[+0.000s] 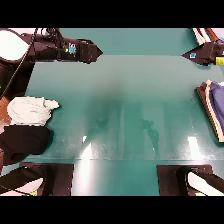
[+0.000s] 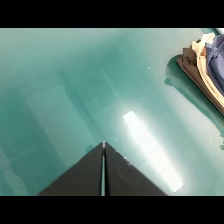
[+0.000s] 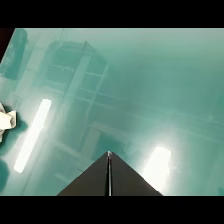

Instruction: Fold the shirts.

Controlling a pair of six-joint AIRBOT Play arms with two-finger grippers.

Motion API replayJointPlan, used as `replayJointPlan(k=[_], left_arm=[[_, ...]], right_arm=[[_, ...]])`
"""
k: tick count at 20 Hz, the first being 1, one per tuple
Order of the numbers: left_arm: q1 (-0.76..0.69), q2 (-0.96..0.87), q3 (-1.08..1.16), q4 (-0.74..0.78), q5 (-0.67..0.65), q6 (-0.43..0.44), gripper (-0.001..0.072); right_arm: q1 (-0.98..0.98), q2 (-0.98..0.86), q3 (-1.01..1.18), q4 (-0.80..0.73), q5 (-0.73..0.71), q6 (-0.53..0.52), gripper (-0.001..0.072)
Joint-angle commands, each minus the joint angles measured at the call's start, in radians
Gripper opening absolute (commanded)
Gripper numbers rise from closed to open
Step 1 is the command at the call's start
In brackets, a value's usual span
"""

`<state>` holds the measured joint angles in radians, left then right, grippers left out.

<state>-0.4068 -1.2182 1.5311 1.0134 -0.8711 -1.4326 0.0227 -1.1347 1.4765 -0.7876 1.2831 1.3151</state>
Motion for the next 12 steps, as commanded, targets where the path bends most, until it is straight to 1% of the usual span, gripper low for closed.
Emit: replayJointPlan(k=[1, 12], left_arm=[[-0.001, 0.001, 0.001, 0.0, 0.0, 0.0, 0.0026], [-0.001, 0.001, 0.001, -0.006, 0.009, -0.006, 0.0025]], right_arm=[[0.002, 0.001, 0.001, 0.001, -0.001, 0.0, 0.0013], [0.002, 0.001, 0.001, 0.002, 0.008, 0.0, 0.0014]])
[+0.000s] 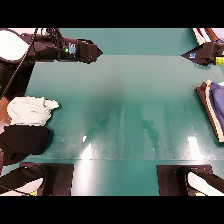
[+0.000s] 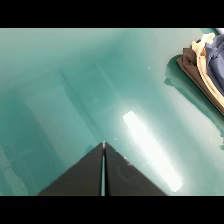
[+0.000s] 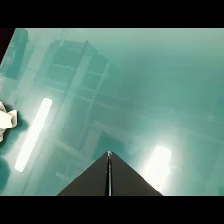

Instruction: Fold the shirts.

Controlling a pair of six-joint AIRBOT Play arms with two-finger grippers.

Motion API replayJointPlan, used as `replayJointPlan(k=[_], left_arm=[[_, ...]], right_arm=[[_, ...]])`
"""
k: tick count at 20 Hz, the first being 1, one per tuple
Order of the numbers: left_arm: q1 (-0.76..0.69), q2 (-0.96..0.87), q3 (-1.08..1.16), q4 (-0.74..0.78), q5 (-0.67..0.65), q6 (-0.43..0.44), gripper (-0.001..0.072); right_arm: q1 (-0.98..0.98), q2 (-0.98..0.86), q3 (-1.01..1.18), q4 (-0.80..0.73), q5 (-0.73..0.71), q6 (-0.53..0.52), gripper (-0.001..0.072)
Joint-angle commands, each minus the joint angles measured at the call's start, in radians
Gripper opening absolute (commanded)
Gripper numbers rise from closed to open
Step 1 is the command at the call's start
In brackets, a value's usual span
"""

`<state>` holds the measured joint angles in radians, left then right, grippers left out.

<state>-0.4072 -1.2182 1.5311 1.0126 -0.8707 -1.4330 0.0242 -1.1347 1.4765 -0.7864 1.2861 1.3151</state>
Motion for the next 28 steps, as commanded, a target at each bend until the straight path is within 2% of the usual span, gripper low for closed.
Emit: replayJointPlan(k=[1, 3, 4, 5, 7, 9, 10, 11, 12, 17, 22, 23, 24, 25, 28], left_arm=[[0.0, 0.001, 0.001, -0.018, 0.047, -0.007, 0.0026], [0.008, 0.002, 0.001, 0.035, 0.06, 0.039, 0.0025], [0.024, 0.002, 0.001, 0.103, 0.013, 0.042, 0.0025], [0.056, 0.002, 0.001, 0.193, -0.075, 0.021, 0.0026], [0.151, 0.002, -0.005, 0.394, -0.262, -0.082, 0.0026], [0.261, 0.002, -0.047, 0.565, -0.399, -0.133, 0.0028], [0.309, 0.002, -0.082, 0.619, -0.442, -0.134, 0.0222], [0.359, 0.002, -0.127, 0.652, -0.465, -0.143, 0.0613], [0.409, 0.002, -0.176, 0.661, -0.465, -0.168, 0.0713], [0.566, 0.002, -0.431, 0.661, -0.377, -0.195, 0.0716], [0.591, 0.002, -0.591, 0.677, -0.316, -0.241, 0.0714], [0.591, 0.002, -0.591, 0.677, -0.317, -0.243, 0.0591], [0.591, 0.004, -0.588, 0.677, -0.318, -0.241, 0.0275], [0.591, 0.004, -0.584, 0.675, -0.319, -0.234, 0.0058], [0.591, 0.004, -0.548, 0.674, -0.341, -0.234, 0.0025]], right_arm=[[0.001, 0.001, 0.001, 0.0, 0.007, 0.001, 0.0013], [0.001, 0.001, 0.001, 0.0, 0.007, 0.0, 0.0013], [0.001, 0.001, 0.001, 0.001, 0.007, 0.001, 0.0013], [0.001, 0.001, 0.001, 0.001, 0.009, 0.0, 0.0013], [0.001, 0.001, 0.001, 0.0, 0.027, 0.0, 0.0013], [0.001, 0.001, 0.001, 0.0, 0.033, 0.0, 0.0013], [0.001, 0.001, 0.001, 0.0, 0.032, 0.001, 0.0013], [0.001, 0.001, 0.001, 0.0, 0.03, 0.0, 0.0013], [0.001, 0.001, 0.001, 0.0, 0.027, 0.0, 0.0013], [0.001, 0.001, 0.001, 0.0, 0.022, 0.0, 0.0013], [0.001, 0.001, 0.001, 0.0, 0.014, 0.0, 0.0013], [0.001, 0.001, 0.001, 0.0, 0.014, 0.0, 0.0013], [0.001, 0.0, 0.001, 0.0, 0.013, 0.0, 0.0013], [0.001, -0.002, 0.001, 0.0, 0.012, 0.0, 0.0014], [0.001, -0.005, -0.003, 0.0, 0.003, 0.001, 0.0013]])
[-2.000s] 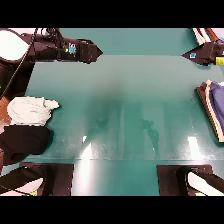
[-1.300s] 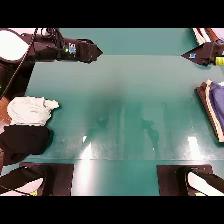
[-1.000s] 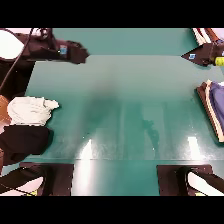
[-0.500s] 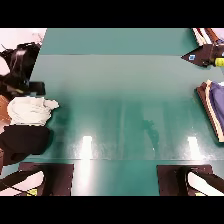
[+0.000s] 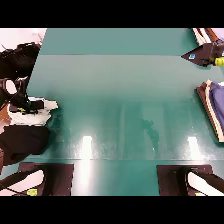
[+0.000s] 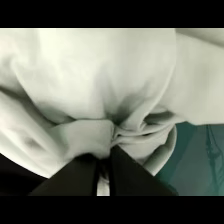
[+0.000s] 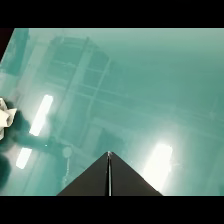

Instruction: Fold the shirts.

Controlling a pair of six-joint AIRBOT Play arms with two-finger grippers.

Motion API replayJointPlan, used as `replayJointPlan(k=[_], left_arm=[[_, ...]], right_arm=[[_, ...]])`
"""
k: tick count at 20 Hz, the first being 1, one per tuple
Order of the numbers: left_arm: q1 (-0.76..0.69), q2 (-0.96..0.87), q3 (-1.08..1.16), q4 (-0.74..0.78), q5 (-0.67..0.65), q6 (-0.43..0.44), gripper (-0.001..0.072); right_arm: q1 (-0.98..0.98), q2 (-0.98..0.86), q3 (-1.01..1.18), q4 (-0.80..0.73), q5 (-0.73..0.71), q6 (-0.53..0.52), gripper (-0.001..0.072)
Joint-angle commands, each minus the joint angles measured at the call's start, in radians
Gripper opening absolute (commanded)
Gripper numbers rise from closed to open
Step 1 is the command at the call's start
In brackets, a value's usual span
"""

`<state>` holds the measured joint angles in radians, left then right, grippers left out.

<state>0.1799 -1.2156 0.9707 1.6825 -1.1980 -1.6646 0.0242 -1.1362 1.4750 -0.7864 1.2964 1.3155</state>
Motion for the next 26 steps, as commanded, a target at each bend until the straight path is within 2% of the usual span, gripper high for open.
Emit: replayJointPlan(k=[1, 6, 9, 13, 18, 21, 26], left_arm=[[0.001, 0.006, 0.05, 0.005, -0.037, -0.002, 0.0025], [-0.001, 0.224, 0.389, -0.055, -0.045, 0.028, 0.0024], [-0.001, 0.339, 0.654, -0.218, -0.058, 0.091, 0.0024], [-0.001, 0.364, 0.912, -0.389, -0.136, 0.093, 0.0022], [-0.025, 0.34, 0.859, -0.635, -0.165, 0.082, 0.0022], [-0.225, 0.319, 0.749, -0.603, -0.14, 0.061, 0.0023], [-0.652, 0.224, 0.496, -0.489, 0.02, -0.023, 0.0023]], right_arm=[[0.001, -0.004, -0.002, 0.0, -0.01, 0.0, 0.0013], [0.001, -0.002, 0.051, 0.018, -0.072, 0.0, 0.0013], [0.001, -0.002, 0.137, 0.016, -0.115, 0.0, 0.0013], [0.001, -0.002, 0.235, 0.0, -0.149, 0.0, 0.0013], [0.001, -0.002, 0.288, 0.001, -0.144, 0.0, 0.0013], [0.001, -0.002, 0.289, 0.01, -0.137, 0.0, 0.0013], [0.001, -0.002, 0.289, 0.01, -0.086, 0.001, 0.0013]])
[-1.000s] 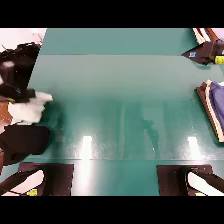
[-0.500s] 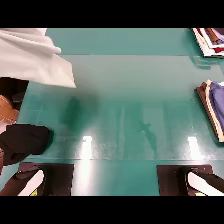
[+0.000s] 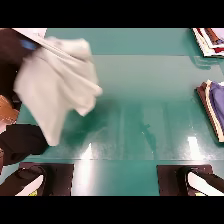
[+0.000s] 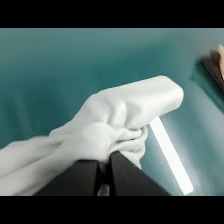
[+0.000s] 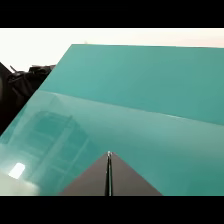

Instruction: Fold the shirts.

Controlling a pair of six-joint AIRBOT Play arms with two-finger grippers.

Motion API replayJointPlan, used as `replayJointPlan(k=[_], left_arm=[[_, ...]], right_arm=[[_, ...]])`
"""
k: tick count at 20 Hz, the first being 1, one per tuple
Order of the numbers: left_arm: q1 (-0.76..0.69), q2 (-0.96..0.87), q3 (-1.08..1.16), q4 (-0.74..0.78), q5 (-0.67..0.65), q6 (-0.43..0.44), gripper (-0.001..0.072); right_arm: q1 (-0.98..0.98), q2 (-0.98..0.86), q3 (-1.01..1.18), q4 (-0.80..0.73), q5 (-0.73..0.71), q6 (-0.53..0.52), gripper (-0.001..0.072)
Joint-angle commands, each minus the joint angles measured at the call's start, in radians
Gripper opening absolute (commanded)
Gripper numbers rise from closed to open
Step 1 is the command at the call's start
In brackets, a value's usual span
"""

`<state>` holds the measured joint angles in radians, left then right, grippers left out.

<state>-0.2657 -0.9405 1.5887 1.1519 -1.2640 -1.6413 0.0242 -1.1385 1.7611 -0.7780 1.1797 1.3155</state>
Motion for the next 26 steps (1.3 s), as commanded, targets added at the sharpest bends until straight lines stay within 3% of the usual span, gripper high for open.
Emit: replayJointPlan(k=[1, 3, 4, 5, 6, 8, 11, 13, 14, 19, 26], left_arm=[[-0.28, -0.092, -0.164, 0.042, 0.117, -0.055, 0.0023], [-0.406, -0.198, -0.198, 0.042, 0.158, -0.038, 0.0027], [-0.453, -0.253, -0.198, 0.038, 0.183, -0.006, 0.0137], [-0.488, -0.302, -0.198, 0.037, 0.219, 0.002, 0.0556], [-0.499, -0.334, -0.198, 0.038, 0.251, 0.005, 0.0663], [-0.478, -0.354, -0.198, 0.078, 0.304, 0.053, 0.0635], [-0.354, -0.359, -0.191, 0.197, 0.352, 0.053, 0.0635], [-0.246, -0.39, -0.192, 0.193, 0.35, 0.053, 0.0635], [-0.204, -0.414, -0.191, 0.172, 0.351, 0.072, 0.0635], [-0.144, -0.625, -0.131, -0.049, 0.367, 0.335, 0.0634], [-0.157, -0.922, 0.145, -0.172, 0.285, 0.393, 0.0634]], right_arm=[[0.001, 0.001, 0.003, 0.002, 0.04, 0.001, 0.0013], [0.001, 0.001, 0.003, 0.002, 0.06, 0.001, 0.0013], [0.001, 0.001, 0.003, 0.002, 0.068, 0.001, 0.0013], [0.001, 0.001, 0.003, 0.002, 0.076, 0.001, 0.0013], [0.001, 0.001, 0.003, 0.002, 0.085, 0.001, 0.0013], [0.001, 0.002, 0.003, 0.002, 0.101, 0.001, 0.0013], [0.001, 0.003, 0.003, 0.001, 0.125, 0.001, 0.0013], [0.002, 0.003, 0.003, 0.001, 0.15, 0.001, 0.0013], [0.002, 0.002, 0.003, 0.0, 0.161, 0.001, 0.0013], [0.002, 0.002, 0.0, -0.001, 0.207, 0.001, 0.0013], [0.002, -0.006, 0.0, -0.005, 0.22, 0.001, 0.0013]])
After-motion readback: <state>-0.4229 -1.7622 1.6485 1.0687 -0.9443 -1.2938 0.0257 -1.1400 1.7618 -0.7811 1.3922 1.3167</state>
